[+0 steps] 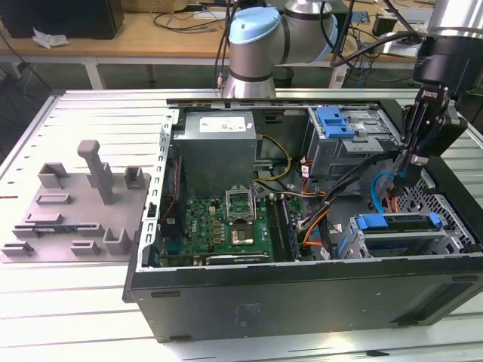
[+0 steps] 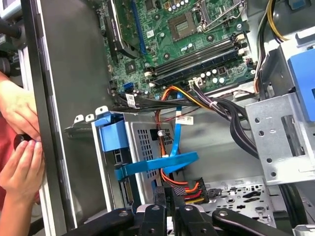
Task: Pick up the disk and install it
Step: 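Insert the first disk wire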
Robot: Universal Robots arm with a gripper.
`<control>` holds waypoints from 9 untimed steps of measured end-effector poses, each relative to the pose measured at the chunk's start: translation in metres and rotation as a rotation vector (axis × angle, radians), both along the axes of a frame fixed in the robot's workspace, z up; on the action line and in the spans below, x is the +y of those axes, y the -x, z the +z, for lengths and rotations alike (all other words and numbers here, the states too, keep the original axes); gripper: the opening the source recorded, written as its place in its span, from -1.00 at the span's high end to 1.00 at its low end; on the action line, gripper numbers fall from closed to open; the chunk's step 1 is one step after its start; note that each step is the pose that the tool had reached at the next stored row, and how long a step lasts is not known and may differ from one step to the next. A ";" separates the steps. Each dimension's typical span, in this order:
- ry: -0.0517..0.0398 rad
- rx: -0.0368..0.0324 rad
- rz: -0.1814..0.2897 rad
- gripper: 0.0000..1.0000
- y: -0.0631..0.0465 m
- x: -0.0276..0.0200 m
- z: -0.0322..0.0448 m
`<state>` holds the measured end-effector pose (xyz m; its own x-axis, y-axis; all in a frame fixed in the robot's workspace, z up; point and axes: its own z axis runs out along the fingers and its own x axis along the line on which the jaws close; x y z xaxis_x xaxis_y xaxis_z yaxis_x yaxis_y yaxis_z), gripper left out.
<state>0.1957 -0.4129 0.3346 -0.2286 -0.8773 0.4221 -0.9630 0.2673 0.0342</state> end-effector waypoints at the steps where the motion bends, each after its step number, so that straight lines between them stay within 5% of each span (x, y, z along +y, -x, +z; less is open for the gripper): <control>1: -0.0109 -0.0018 0.000 0.67 0.001 -0.0023 0.0009; 9: -0.0662 -0.0060 0.001 0.67 0.002 -0.0153 0.0031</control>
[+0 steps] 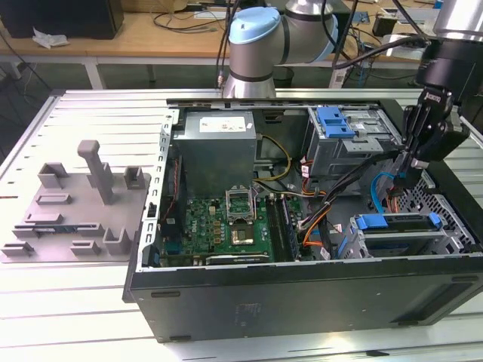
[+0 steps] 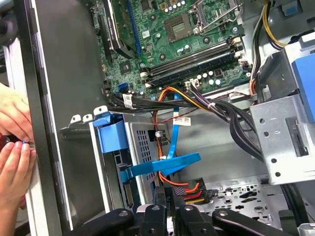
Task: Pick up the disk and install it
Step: 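Insert the first disk wire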
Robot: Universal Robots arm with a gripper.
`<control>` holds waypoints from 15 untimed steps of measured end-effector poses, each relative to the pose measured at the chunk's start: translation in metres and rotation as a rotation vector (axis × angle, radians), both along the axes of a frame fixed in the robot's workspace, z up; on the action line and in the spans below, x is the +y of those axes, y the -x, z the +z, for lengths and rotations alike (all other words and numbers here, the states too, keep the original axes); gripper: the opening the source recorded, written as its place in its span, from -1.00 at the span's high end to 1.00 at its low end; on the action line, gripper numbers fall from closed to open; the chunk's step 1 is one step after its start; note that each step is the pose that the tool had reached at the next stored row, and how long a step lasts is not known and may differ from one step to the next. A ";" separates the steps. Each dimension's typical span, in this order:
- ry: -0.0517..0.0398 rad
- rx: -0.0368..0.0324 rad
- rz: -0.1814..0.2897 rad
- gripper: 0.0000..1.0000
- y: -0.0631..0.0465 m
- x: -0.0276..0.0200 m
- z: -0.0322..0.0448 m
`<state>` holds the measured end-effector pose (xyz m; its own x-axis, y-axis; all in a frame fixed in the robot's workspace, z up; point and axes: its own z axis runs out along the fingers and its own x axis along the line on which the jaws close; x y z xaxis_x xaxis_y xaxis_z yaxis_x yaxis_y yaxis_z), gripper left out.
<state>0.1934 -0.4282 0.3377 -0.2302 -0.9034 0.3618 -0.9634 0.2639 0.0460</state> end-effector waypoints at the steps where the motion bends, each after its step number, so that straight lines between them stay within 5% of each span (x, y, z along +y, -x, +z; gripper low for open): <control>1: -0.0083 -0.0004 0.000 0.67 0.000 -0.0027 0.0001; 7: -0.0436 -0.0038 0.002 0.67 0.003 -0.0145 0.0017; 15: -0.0838 -0.0076 0.004 0.67 0.004 -0.0231 0.0094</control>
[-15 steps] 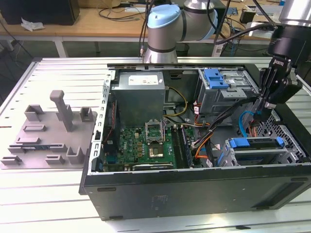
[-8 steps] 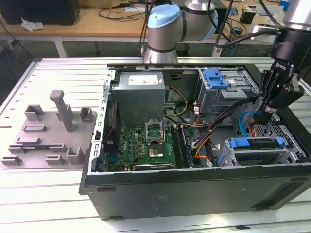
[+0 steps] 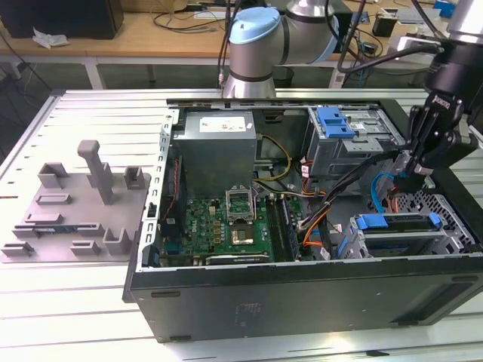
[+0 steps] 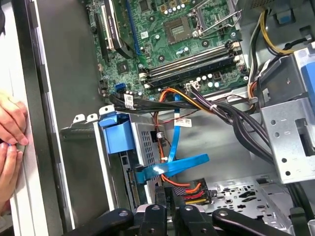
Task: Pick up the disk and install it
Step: 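Insert the first disk wire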
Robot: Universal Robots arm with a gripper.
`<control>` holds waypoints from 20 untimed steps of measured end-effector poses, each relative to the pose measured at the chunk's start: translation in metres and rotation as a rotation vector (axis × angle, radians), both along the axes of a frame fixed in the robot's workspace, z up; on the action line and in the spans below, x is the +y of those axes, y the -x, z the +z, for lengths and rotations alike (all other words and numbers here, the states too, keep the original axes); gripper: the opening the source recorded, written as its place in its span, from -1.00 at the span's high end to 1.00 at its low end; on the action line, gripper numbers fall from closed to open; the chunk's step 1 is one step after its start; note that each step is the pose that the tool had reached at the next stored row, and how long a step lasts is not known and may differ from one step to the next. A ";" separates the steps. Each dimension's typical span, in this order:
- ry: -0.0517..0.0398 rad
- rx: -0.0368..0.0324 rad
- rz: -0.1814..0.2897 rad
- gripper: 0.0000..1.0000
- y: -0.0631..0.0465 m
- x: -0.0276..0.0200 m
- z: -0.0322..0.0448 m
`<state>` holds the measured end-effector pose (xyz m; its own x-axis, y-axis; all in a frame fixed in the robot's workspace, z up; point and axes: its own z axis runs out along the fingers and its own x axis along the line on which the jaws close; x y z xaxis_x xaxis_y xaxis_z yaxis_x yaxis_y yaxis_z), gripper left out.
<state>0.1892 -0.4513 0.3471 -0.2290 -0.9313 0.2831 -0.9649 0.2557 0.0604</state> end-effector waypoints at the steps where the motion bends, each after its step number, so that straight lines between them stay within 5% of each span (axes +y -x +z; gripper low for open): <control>1: -0.0056 -0.0006 0.000 0.67 0.000 -0.0012 0.0014; 7: -0.0436 -0.0036 0.001 0.67 0.001 -0.0099 0.0069; 11: -0.0578 -0.0051 0.008 0.67 0.002 -0.0167 0.0071; 20: -0.0625 -0.0107 0.070 0.67 0.004 -0.0243 0.0071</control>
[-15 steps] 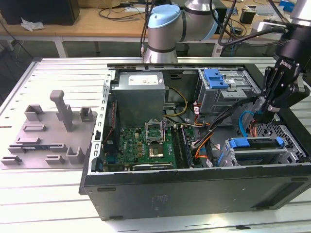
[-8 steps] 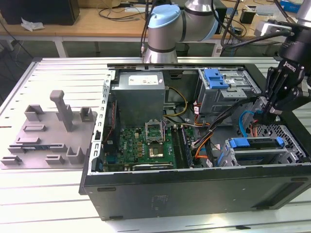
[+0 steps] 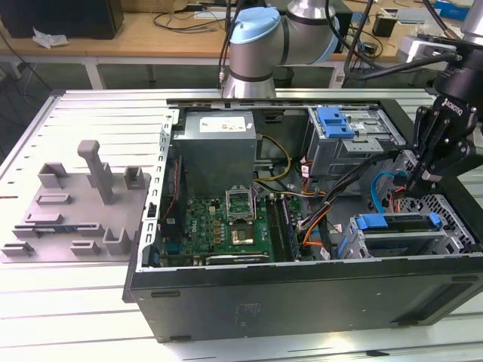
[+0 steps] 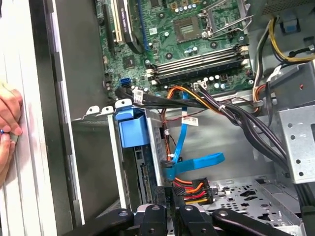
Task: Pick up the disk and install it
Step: 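Insert the first disk wire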
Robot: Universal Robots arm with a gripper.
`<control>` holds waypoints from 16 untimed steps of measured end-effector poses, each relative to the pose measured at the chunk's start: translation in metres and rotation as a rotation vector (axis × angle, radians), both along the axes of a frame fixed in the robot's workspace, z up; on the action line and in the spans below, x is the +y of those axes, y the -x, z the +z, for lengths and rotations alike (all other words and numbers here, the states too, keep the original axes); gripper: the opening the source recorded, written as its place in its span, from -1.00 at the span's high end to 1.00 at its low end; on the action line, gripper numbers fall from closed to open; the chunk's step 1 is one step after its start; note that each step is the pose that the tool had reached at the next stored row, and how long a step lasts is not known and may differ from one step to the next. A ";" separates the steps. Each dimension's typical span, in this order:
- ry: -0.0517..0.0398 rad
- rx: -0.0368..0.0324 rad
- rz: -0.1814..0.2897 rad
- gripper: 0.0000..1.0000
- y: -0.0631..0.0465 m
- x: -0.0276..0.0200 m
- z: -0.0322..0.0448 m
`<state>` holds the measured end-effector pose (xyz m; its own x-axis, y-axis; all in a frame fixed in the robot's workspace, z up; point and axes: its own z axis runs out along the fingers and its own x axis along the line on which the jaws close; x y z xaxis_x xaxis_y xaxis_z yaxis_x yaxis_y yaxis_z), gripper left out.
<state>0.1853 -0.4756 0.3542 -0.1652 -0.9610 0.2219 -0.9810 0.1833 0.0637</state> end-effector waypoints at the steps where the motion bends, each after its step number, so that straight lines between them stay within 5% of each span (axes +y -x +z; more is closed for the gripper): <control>1: -0.0005 -0.0006 0.010 0.67 0.000 -0.0006 0.0000; 3: -0.0023 -0.0014 0.023 0.67 0.001 -0.0023 0.0001; 8: -0.0251 -0.0075 0.030 0.67 0.003 -0.0088 0.0001; 13: -0.0667 -0.0184 0.034 0.67 0.005 -0.0154 0.0000; 16: -0.0828 -0.0203 0.037 0.67 0.007 -0.0186 0.0000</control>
<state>0.1783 -0.4942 0.3542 -0.1332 -0.9814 0.1384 -0.9882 0.1422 0.0572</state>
